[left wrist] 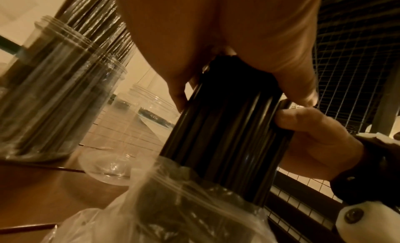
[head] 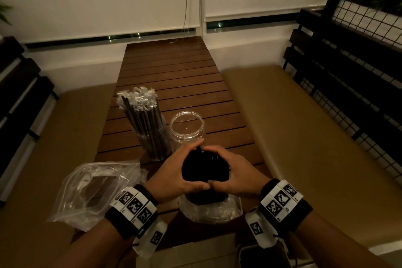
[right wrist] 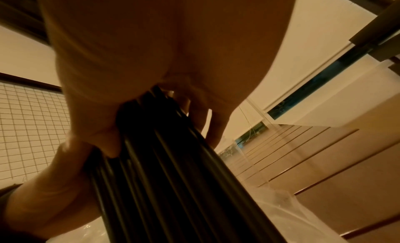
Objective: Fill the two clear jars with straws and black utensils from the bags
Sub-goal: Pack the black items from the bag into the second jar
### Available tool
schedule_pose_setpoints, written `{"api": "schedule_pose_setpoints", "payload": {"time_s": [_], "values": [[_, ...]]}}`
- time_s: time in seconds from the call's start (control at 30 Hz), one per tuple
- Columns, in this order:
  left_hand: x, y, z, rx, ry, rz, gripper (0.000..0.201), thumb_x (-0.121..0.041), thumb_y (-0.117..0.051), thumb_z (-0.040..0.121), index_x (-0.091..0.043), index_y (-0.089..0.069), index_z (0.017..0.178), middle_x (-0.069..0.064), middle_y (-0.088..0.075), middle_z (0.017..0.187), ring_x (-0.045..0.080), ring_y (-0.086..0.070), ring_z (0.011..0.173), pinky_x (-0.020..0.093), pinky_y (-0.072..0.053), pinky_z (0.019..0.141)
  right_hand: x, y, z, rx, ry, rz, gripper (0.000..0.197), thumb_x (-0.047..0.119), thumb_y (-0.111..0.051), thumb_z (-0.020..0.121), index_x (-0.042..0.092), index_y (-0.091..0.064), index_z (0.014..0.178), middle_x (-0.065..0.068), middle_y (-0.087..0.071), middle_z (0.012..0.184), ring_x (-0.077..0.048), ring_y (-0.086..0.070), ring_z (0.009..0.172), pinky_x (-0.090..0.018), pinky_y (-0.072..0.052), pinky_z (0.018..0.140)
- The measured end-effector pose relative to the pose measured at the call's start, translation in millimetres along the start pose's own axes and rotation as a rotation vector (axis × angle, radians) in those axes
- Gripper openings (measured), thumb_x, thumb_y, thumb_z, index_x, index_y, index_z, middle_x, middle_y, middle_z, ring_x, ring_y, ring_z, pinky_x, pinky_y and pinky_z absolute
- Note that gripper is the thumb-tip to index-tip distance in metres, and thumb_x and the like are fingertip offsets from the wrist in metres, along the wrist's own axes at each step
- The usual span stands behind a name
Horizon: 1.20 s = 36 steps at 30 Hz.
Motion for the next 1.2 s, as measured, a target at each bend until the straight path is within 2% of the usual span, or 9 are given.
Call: {"api": "schedule_pose_setpoints", "payload": {"time_s": [0.2, 0.4, 0.47, 0.53, 0.7, 0.83, 0.93, 1.07, 1.2], "values": [[-0.1, -0.6, 3.0, -0.048, -0.023, 0.049, 0.070, -0.044, -0.077, 0.067, -0.034, -0.048, 0.130, -0.019, -0.050, 0.124, -0.001, -0.050, 0.117, 0.021, -0.044, 0.098, -13.1, -5.4, -2.1, -0.086, -0.118, 0.223, 0.058, 0.025, -0.077, 0.073, 0.038, -0.048, 0.122, 0.010, -0.061, 0.119, -0.010, -0.065, 0.109, -0.040, -0.060, 0.089], [1.0, -1.7, 3.9, -0.053, -0.027, 0.055, 0.059, -0.030, -0.079, 0.071, -0.034, -0.051, 0.123, -0.021, -0.051, 0.118, 0.001, -0.051, 0.114, 0.022, -0.046, 0.096, -31.4, -11.9, -8.2, -0.134, -0.149, 0.427, 0.044, 0.002, -0.077, 0.081, 0.017, -0.060, 0.119, -0.002, -0.069, 0.114, -0.020, -0.067, 0.109, -0.035, -0.057, 0.091], [0.6, -2.1, 2.9, -0.050, -0.036, 0.061, 0.057, -0.028, -0.080, 0.073, -0.034, -0.052, 0.123, -0.022, -0.051, 0.119, 0.001, -0.051, 0.115, 0.021, -0.046, 0.096, -29.5, -14.3, -12.5, -0.119, -0.143, 0.444, 0.042, 0.006, -0.074, 0.083, 0.017, -0.060, 0.121, -0.001, -0.070, 0.113, -0.020, -0.067, 0.110, -0.031, -0.055, 0.092], [0.9, -2.6, 2.5, -0.045, -0.037, 0.057, 0.057, -0.027, -0.079, 0.074, -0.033, -0.052, 0.123, -0.022, -0.051, 0.119, 0.000, -0.051, 0.115, 0.020, -0.046, 0.096, -26.8, -15.7, -15.3, -0.113, -0.143, 0.451, 0.043, 0.018, -0.072, 0.079, 0.020, -0.061, 0.121, 0.001, -0.071, 0.111, -0.018, -0.068, 0.109, -0.029, -0.055, 0.090], [1.1, -0.5, -1.6, -0.063, -0.028, 0.078, 0.060, -0.030, -0.080, 0.073, -0.035, -0.050, 0.124, -0.025, -0.049, 0.119, -0.002, -0.049, 0.116, 0.018, -0.044, 0.095, -31.0, -18.1, -14.2, -0.236, -0.156, 0.428, 0.049, 0.030, -0.076, 0.074, 0.017, -0.062, 0.119, -0.006, -0.071, 0.114, -0.021, -0.069, 0.109, -0.039, -0.058, 0.092], [2.2, 2.9, -8.4, -0.085, -0.022, 0.164, 0.075, -0.042, -0.080, 0.068, -0.042, -0.041, 0.133, -0.026, -0.043, 0.129, -0.005, -0.044, 0.122, 0.021, -0.042, 0.103, -26.7, -20.1, -7.8, -0.228, -0.124, 0.372, 0.026, 0.017, -0.075, 0.083, 0.023, -0.068, 0.108, -0.002, -0.074, 0.105, -0.019, -0.071, 0.103, -0.038, -0.057, 0.090], [0.5, 2.6, -11.9, -0.049, -0.013, 0.254, 0.089, -0.052, -0.076, 0.067, -0.047, -0.028, 0.142, -0.026, -0.030, 0.142, -0.003, -0.033, 0.131, 0.022, -0.035, 0.106, -23.5, -23.6, -2.1, -0.200, -0.100, 0.291, 0.032, 0.010, -0.074, 0.085, 0.029, -0.067, 0.110, 0.004, -0.074, 0.106, -0.012, -0.070, 0.103, -0.031, -0.056, 0.090], [-1.5, 0.2, -14.0, -0.038, -0.024, 0.362, 0.078, -0.059, -0.070, 0.070, -0.052, -0.032, 0.138, -0.028, -0.026, 0.142, -0.002, -0.029, 0.128, 0.026, -0.035, 0.106, -21.4, -24.5, 1.0, -0.190, -0.111, 0.259, 0.034, 0.013, -0.074, 0.083, 0.027, -0.067, 0.113, 0.003, -0.073, 0.107, -0.012, -0.070, 0.104, -0.036, -0.057, 0.092], [-0.8, 1.9, -13.1, -0.037, -0.011, 0.366, 0.075, -0.059, -0.071, 0.069, -0.048, -0.037, 0.135, -0.026, -0.030, 0.139, 0.000, -0.032, 0.125, 0.033, -0.040, 0.107, -19.7, -25.3, 0.9, -0.240, -0.108, 0.182, 0.030, 0.031, -0.075, 0.076, 0.034, -0.065, 0.104, 0.006, -0.070, 0.104, -0.009, -0.067, 0.100, -0.039, -0.056, 0.090]]}}
Point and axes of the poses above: each hand's wrist, its own z-axis towards the middle knuckle, its own y-axis out of the back of the hand, x = y × z, the point moved 2 cm from there along z, towards the middle knuckle
